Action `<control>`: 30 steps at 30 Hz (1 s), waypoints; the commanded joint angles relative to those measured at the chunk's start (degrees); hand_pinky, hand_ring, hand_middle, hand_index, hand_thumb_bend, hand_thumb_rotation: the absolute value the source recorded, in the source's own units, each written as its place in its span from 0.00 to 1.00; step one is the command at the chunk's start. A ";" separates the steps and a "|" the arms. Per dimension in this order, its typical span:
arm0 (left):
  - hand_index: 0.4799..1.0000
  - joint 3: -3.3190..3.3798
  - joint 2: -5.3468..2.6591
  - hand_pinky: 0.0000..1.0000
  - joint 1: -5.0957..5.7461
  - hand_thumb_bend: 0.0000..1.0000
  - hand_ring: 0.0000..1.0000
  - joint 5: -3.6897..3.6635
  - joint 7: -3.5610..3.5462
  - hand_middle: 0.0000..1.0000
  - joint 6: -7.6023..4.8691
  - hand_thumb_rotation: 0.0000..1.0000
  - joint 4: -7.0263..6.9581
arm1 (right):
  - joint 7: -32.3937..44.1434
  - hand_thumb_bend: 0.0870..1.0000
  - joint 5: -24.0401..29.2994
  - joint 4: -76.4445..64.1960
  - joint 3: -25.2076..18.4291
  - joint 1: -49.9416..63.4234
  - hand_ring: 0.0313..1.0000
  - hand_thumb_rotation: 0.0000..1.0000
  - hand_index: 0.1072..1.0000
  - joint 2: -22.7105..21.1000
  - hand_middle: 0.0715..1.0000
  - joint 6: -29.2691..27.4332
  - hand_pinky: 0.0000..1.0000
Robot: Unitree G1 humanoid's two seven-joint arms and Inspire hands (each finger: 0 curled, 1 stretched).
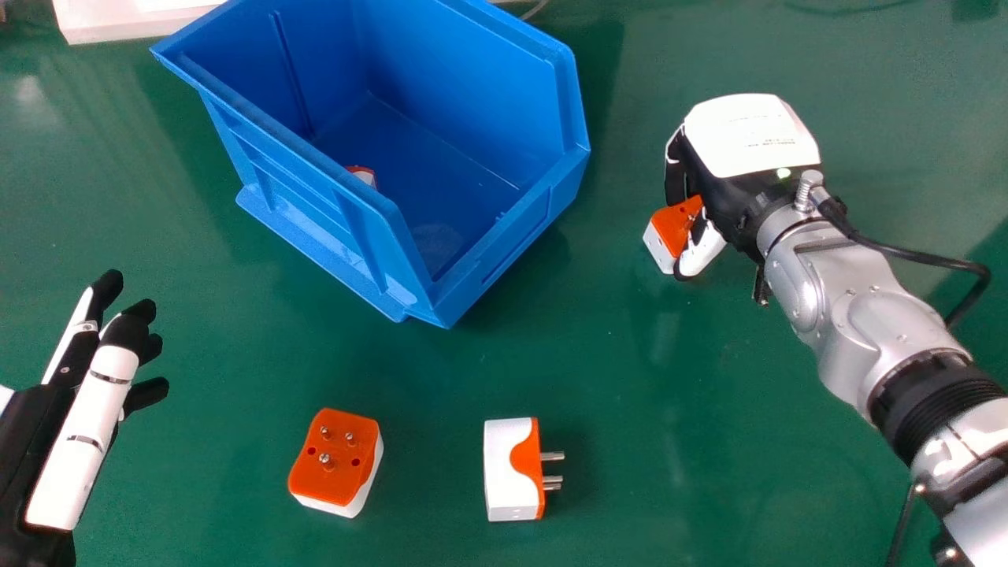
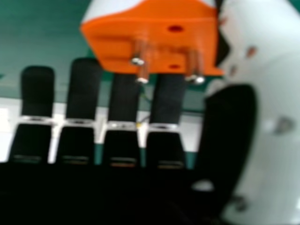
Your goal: Pick all objects and put in blue box
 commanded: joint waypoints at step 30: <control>0.99 -0.14 -0.01 0.87 -1.17 0.53 0.93 0.22 -0.13 0.96 -2.26 1.00 0.33 | 0.05 0.45 3.70 -30.43 -12.68 16.23 0.42 0.00 0.41 -4.59 0.49 4.07 0.36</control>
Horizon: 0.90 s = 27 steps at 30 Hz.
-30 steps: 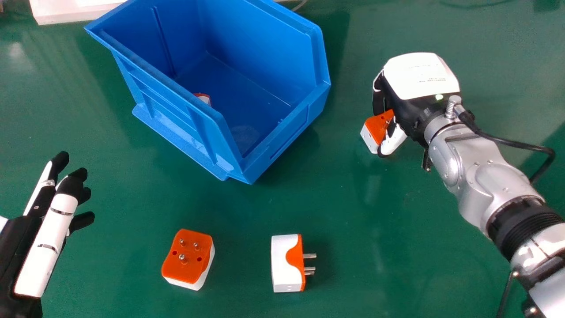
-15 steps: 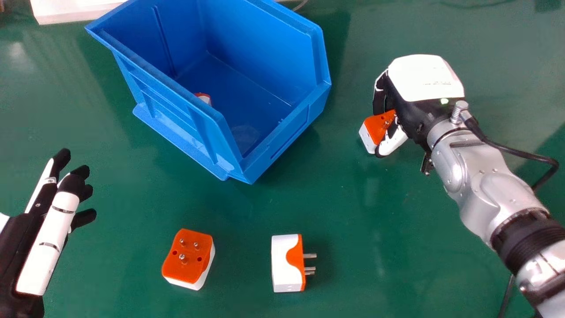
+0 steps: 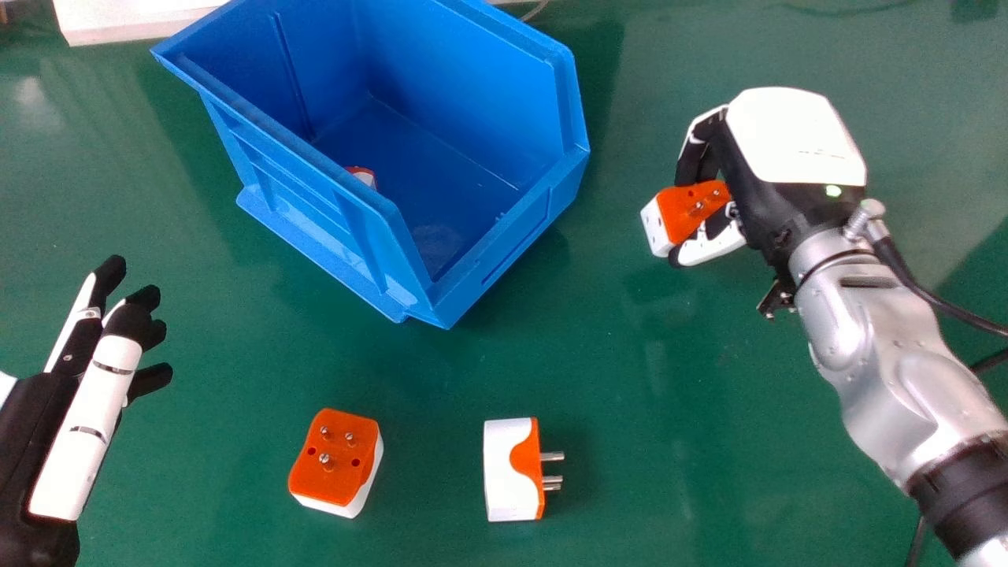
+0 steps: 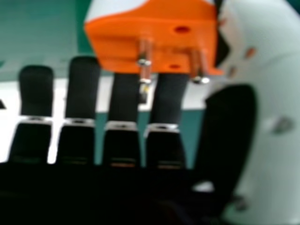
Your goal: Pick all objects and put in blue box
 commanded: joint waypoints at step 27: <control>0.99 -2.17 0.35 0.88 -5.12 0.54 0.94 2.48 1.27 0.96 1.64 1.00 2.27 | 4.48 0.45 -0.15 -29.01 -5.28 9.11 0.42 0.00 0.44 -0.09 0.50 -1.59 0.34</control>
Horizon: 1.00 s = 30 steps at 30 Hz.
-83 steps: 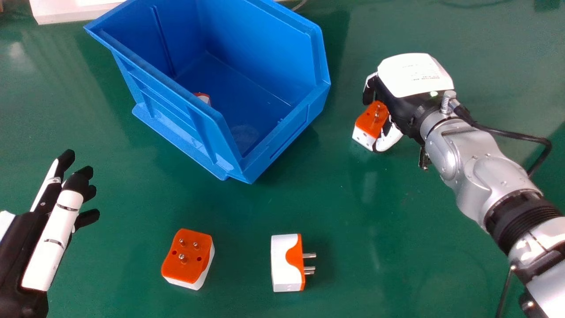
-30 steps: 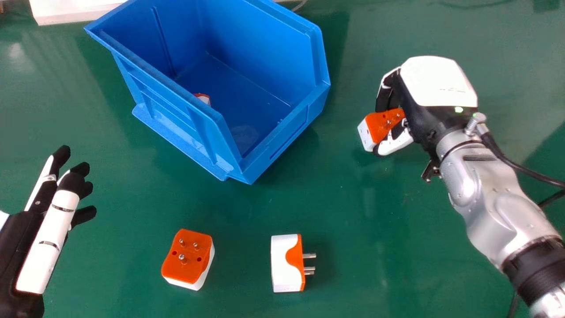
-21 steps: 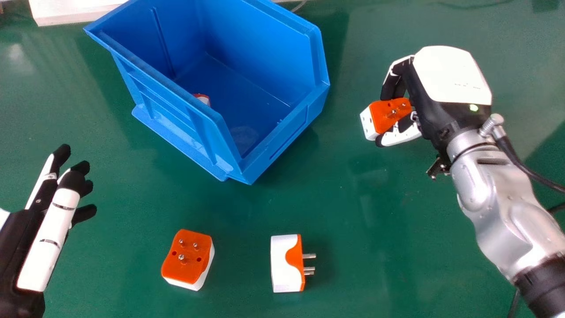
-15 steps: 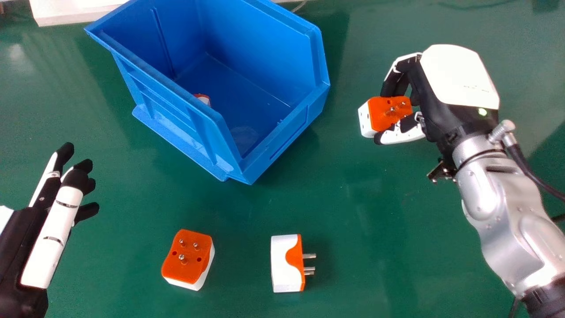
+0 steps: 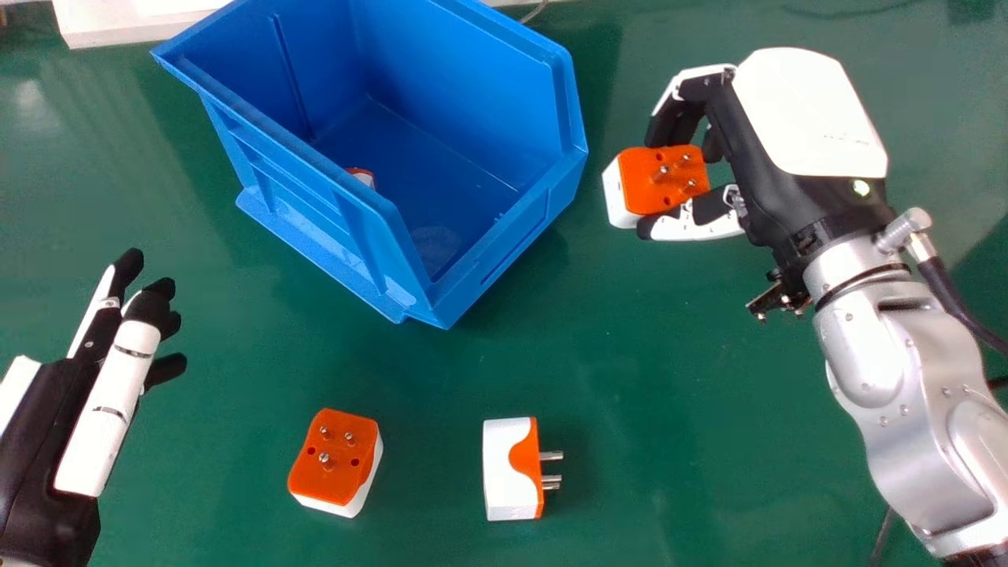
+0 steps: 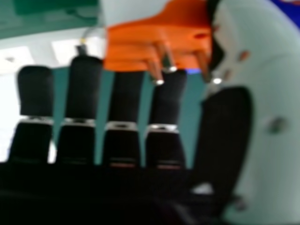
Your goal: Pick all objects and put in blue box
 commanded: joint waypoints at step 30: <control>0.97 -4.32 -0.49 0.87 -1.85 0.54 0.93 3.34 2.68 0.95 1.67 1.00 -0.76 | -9.20 0.44 -1.85 39.57 8.69 -37.80 0.42 0.00 0.47 21.54 0.50 -8.66 0.33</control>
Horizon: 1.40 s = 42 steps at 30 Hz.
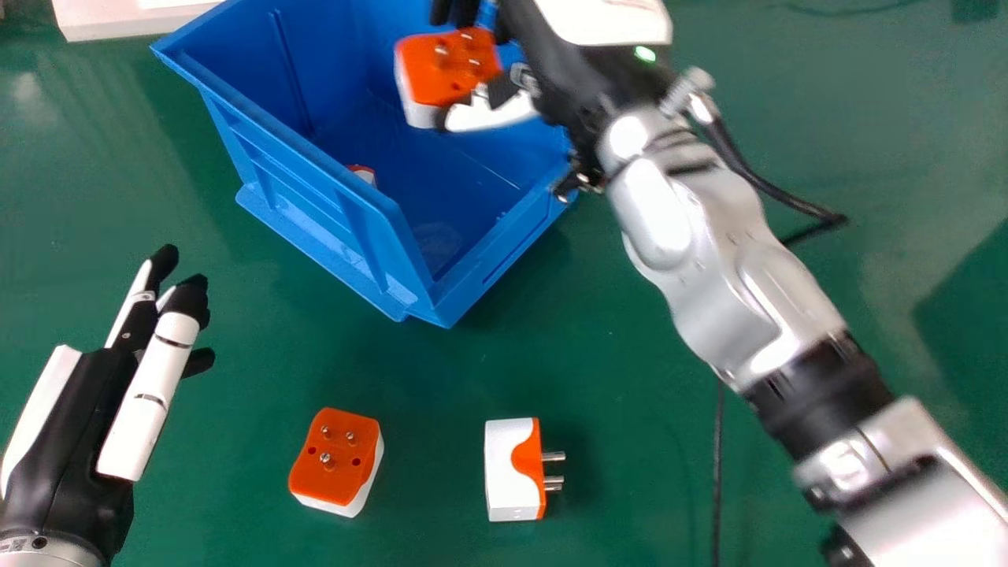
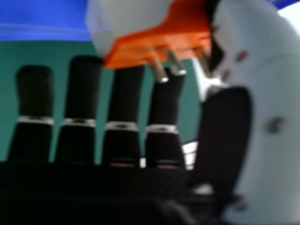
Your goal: Pick all objects and put in blue box
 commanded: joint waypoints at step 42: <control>0.89 -2.93 0.07 0.82 -5.13 0.54 0.90 0.64 0.49 0.92 3.38 1.00 0.87 | -7.88 0.44 6.08 12.82 1.43 -8.16 0.45 0.00 0.46 -0.21 0.55 -3.78 0.35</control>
